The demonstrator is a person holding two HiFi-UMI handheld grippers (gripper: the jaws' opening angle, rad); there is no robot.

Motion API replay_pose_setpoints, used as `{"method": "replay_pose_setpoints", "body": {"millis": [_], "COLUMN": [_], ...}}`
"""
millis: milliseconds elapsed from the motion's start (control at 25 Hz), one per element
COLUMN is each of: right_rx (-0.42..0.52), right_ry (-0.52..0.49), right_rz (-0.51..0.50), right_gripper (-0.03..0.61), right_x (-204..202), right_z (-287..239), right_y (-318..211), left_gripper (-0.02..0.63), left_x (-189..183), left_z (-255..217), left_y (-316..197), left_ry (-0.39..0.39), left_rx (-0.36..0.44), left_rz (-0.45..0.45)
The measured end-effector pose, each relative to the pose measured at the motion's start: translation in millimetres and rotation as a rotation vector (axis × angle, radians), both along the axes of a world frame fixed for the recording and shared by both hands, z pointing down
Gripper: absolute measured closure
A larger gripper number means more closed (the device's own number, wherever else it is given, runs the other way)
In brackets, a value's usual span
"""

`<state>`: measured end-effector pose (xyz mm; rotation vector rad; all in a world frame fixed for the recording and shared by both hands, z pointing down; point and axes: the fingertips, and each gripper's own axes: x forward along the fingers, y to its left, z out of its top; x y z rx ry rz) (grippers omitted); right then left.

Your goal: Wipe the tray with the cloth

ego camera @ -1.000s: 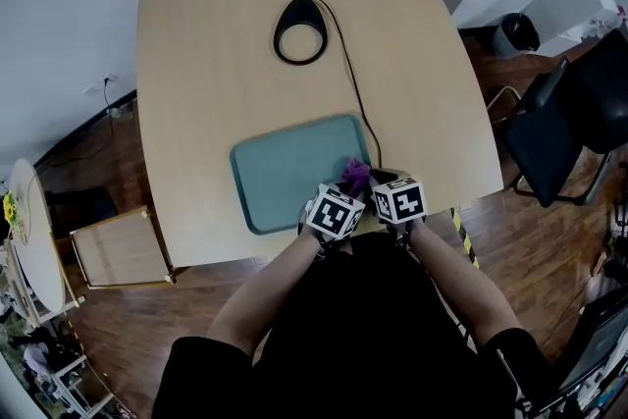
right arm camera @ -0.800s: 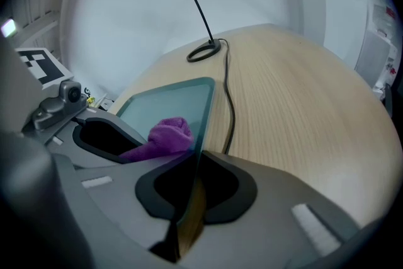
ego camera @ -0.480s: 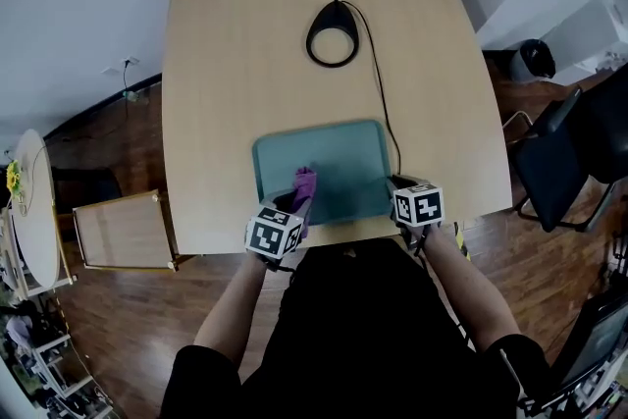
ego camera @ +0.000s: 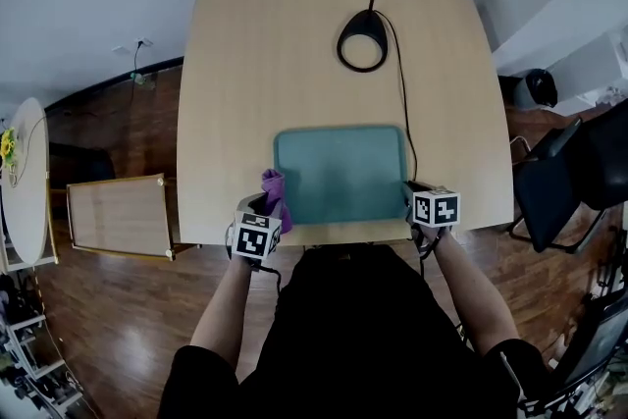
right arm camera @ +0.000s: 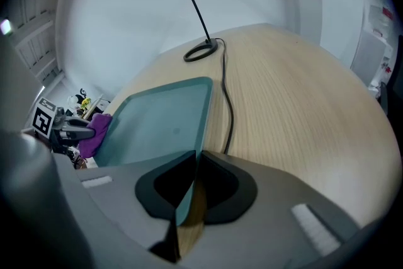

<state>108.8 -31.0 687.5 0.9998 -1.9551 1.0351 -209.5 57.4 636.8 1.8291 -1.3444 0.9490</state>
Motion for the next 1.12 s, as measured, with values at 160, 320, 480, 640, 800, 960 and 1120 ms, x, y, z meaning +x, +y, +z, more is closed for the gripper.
{"method": "replay_pose_setpoints", "body": {"millis": [160, 320, 480, 640, 800, 960, 1120], "right_rx": [0.003, 0.008, 0.019, 0.031, 0.027, 0.03, 0.028], "right_ry": [0.007, 0.004, -0.001, -0.015, -0.024, -0.027, -0.035], "right_rz": [0.005, 0.015, 0.017, 0.021, 0.013, 0.013, 0.017], "right_gripper": [0.547, 0.548, 0.548, 0.551, 0.551, 0.551, 0.551], "right_x": [-2, -3, -7, -8, -11, -12, -13], "right_z": [1, -1, -4, -8, -9, -10, -9], "right_y": [0, -1, -2, -2, 0, 1, 3], "left_gripper": [0.495, 0.495, 0.495, 0.495, 0.499, 0.499, 0.499], "left_x": [10, 48, 95, 165, 226, 269, 294], "left_z": [17, 21, 26, 26, 26, 24, 25], "left_y": [5, 11, 10, 6, 4, -1, -4], "left_ry": [-0.115, -0.11, -0.135, -0.088, -0.087, -0.013, -0.018], "left_rx": [0.025, -0.013, -0.029, -0.013, 0.015, -0.026, -0.03], "left_rz": [0.101, 0.278, 0.498, 0.716, 0.926, 0.985, 1.06]}}
